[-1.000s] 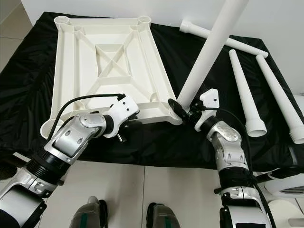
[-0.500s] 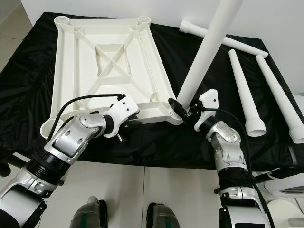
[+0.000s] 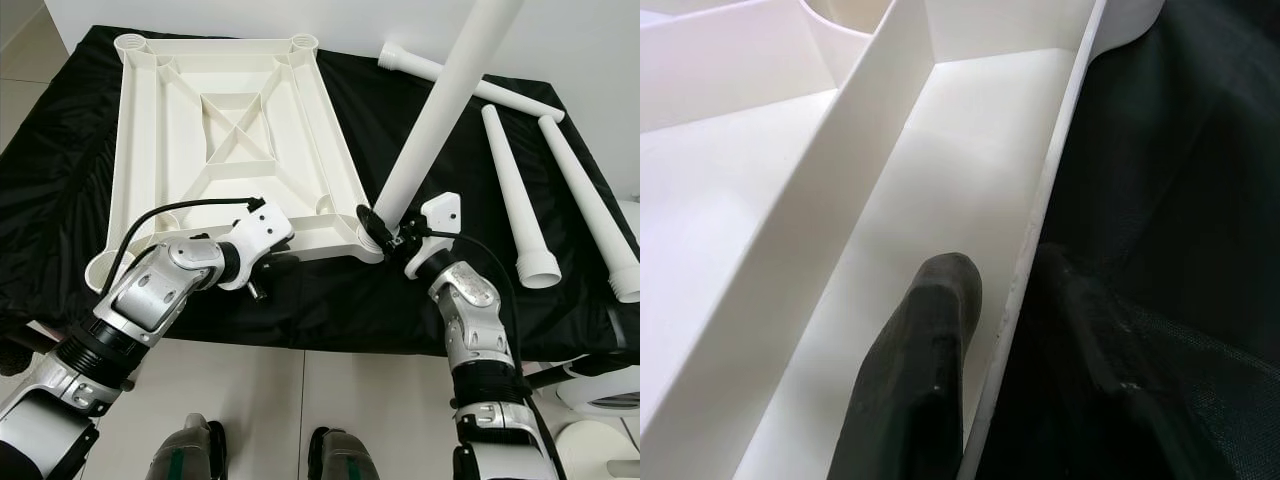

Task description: Building children table

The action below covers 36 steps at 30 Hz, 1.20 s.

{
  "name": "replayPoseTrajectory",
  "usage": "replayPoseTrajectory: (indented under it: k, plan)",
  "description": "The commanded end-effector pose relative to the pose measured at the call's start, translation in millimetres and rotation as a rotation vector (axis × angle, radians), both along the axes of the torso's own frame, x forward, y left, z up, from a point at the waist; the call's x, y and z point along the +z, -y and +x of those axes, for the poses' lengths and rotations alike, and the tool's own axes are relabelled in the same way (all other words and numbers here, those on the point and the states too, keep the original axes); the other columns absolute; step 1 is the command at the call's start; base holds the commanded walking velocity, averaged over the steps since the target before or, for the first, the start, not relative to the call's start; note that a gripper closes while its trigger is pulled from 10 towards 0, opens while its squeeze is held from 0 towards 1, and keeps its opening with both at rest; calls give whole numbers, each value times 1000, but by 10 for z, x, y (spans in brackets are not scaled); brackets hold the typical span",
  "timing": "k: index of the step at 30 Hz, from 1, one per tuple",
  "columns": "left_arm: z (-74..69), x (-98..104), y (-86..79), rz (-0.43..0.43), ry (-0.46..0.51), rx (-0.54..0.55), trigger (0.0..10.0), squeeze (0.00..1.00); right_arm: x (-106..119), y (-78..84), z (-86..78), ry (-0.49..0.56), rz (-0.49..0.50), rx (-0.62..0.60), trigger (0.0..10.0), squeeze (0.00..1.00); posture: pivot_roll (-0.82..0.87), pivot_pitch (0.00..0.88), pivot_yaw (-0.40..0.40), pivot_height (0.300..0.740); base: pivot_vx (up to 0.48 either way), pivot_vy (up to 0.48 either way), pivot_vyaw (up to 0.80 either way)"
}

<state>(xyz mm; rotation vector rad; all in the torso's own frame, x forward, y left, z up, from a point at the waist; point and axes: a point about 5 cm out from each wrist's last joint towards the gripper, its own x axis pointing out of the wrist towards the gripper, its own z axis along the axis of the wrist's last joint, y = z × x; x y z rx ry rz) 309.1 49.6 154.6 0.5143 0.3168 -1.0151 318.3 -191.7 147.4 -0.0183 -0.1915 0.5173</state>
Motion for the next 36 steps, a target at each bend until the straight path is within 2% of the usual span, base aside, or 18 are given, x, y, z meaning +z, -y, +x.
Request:
replayPoseTrajectory:
  k: [1,12,14,18,36]
  plan:
    - [-22,84,62,-2,43,-46,10000,0,-169,61,-49,-76,-8,-41,10000,0,8,104,-34,740,0,0,0]
    - [-21,89,47,-1,42,-42,10000,0,-145,-19,-79,-51,22,-125,10000,0,11,112,-35,740,0,0,0]
    - [-22,89,44,0,41,-41,10000,0,-128,-44,-76,-44,38,-180,10000,0,14,115,-34,740,0,0,0]
    - [-22,89,41,0,41,-40,10000,0,-114,-66,-76,-38,45,-190,10000,0,15,117,-33,740,0,0,0]
    - [-24,95,18,4,40,-36,10000,0,-50,-297,-64,-17,94,-370,10000,0,25,125,-33,740,0,0,0]
